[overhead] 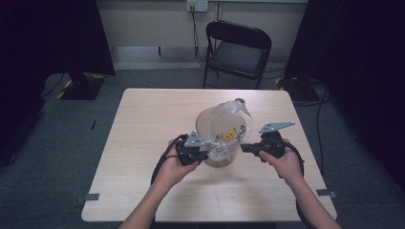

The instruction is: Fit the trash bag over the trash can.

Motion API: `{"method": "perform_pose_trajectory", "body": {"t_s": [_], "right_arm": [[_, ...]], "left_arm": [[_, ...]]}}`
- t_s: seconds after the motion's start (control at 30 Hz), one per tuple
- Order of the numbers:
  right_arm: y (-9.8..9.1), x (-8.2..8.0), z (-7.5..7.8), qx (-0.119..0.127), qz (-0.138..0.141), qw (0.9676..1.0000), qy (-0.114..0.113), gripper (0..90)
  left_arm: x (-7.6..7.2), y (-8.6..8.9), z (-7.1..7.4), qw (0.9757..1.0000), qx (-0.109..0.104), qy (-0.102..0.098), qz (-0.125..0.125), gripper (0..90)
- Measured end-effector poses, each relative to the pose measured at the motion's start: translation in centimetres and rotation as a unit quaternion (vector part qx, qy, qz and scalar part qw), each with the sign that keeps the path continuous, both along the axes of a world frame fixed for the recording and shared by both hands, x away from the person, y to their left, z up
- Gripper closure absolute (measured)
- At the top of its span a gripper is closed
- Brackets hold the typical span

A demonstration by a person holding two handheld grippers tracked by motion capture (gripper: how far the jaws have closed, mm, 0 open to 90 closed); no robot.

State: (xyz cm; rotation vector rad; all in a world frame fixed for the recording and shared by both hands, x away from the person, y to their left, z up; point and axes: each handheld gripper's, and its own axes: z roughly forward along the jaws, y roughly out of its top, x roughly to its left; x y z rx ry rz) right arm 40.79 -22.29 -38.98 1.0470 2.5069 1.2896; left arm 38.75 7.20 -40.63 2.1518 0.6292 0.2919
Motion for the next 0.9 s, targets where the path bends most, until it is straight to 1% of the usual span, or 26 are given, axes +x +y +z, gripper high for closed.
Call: {"method": "perform_pose_trajectory", "body": {"t_s": [0.03,0.07,0.1,0.13,0.17,0.2,0.23,0.27,0.3,0.33,0.37,0.4,0.43,0.47,0.5,0.53,0.57,0.63,0.73,0.77,0.8,0.83,0.9], "right_arm": [[0.0,-0.1,0.1,-0.003,0.002,1.0000,-0.005,85.9],[0.0,-0.1,0.2,-0.002,0.004,1.0000,-0.006,81.5],[0.0,-0.2,0.3,0.002,0.003,1.0000,-0.008,76.2],[-0.1,-0.4,0.4,0.005,0.000,0.9999,-0.011,75.3],[-0.2,-0.5,0.6,0.004,0.002,0.9999,-0.011,71.4],[-0.3,-0.6,0.7,0.002,-0.001,0.9999,-0.013,69.1],[-0.4,-0.7,0.8,0.000,-0.005,0.9998,-0.018,69.1],[-0.5,-0.7,0.9,0.000,-0.005,0.9998,-0.019,67.9],[-0.7,-0.7,1.0,0.001,-0.012,0.9997,-0.020,64.2],[-0.9,-0.7,1.1,0.001,-0.016,0.9996,-0.022,62.5],[-1.0,-0.7,1.1,0.003,-0.017,0.9996,-0.022,58.9],[-1.2,-0.8,1.3,0.009,-0.022,0.9994,-0.025,52.8],[-1.3,-0.8,1.4,0.014,-0.027,0.9991,-0.028,48.5],[-1.5,-0.9,1.6,0.021,-0.029,0.9989,-0.032,45.4],[-1.6,-1.0,1.8,0.021,-0.032,0.9986,-0.037,41.4],[-1.7,-1.1,2.0,0.021,-0.036,0.9982,-0.042,37.0],[-1.8,-1.2,2.3,0.026,-0.043,0.9977,-0.046,35.7],[-2.2,-1.2,2.8,0.044,-0.051,0.9967,-0.046,35.9],[-2.4,-1.0,3.3,0.057,-0.057,0.9956,-0.047,36.7],[-2.4,-0.9,3.3,0.061,-0.058,0.9954,-0.046,37.7],[-2.3,-0.8,3.4,0.062,-0.060,0.9953,-0.044,39.0],[-2.3,-0.7,3.5,0.062,-0.060,0.9952,-0.045,39.5],[-2.1,-0.3,3.6,0.063,-0.062,0.9952,-0.042,42.6]], "left_arm": [[-0.1,0.1,0.2,1.0000,0.004,-0.005,-0.001,76.0],[-0.3,0.2,0.4,1.0000,0.005,-0.006,-0.004,73.0],[-0.4,0.3,0.7,1.0000,-0.003,-0.004,-0.001,67.8],[-0.6,0.6,1.0,0.9999,-0.011,-0.003,0.001,61.8],[-0.9,0.8,1.2,0.9999,-0.012,-0.005,0.005,57.8],[-1.0,1.2,1.5,0.9998,-0.009,-0.011,0.012,55.4],[-1.1,1.5,1.7,0.9997,-0.005,-0.014,0.019,51.1],[-1.3,2.0,1.9,0.9996,-0.009,-0.012,0.024,46.9],[-1.4,2.2,2.0,0.9996,-0.007,-0.014,0.024,44.2],[-1.6,2.5,2.1,0.9995,0.000,-0.016,0.026,41.1],[-1.8,2.9,2.2,0.9994,0.001,-0.020,0.028,38.0],[-1.9,3.1,2.4,0.9995,-0.002,-0.019,0.027,36.4],[-2.0,3.4,2.6,0.9994,-0.011,-0.017,0.029,34.7],[-2.0,3.5,2.8,0.9992,-0.013,-0.019,0.032,33.1],[-2.0,3.6,3.1,0.9991,-0.011,-0.024,0.034,32.2],[-2.0,3.7,3.5,0.9988,-0.018,-0.024,0.038,31.5],[-1.8,3.7,3.9,0.9984,-0.029,-0.025,0.042,31.3],[-1.5,3.5,4.7,0.9977,-0.039,-0.032,0.046,31.4],[-0.8,3.0,5.7,0.9969,-0.046,-0.038,0.050,32.4],[-0.6,2.8,5.9,0.9965,-0.053,-0.038,0.052,33.3],[-0.3,2.5,6.1,0.9963,-0.055,-0.039,0.053,34.1],[-0.1,2.3,6.3,0.9963,-0.053,-0.041,0.054,34.4],[0.5,1.7,6.7,0.9960,-0.057,-0.043,0.053,36.7]]}}
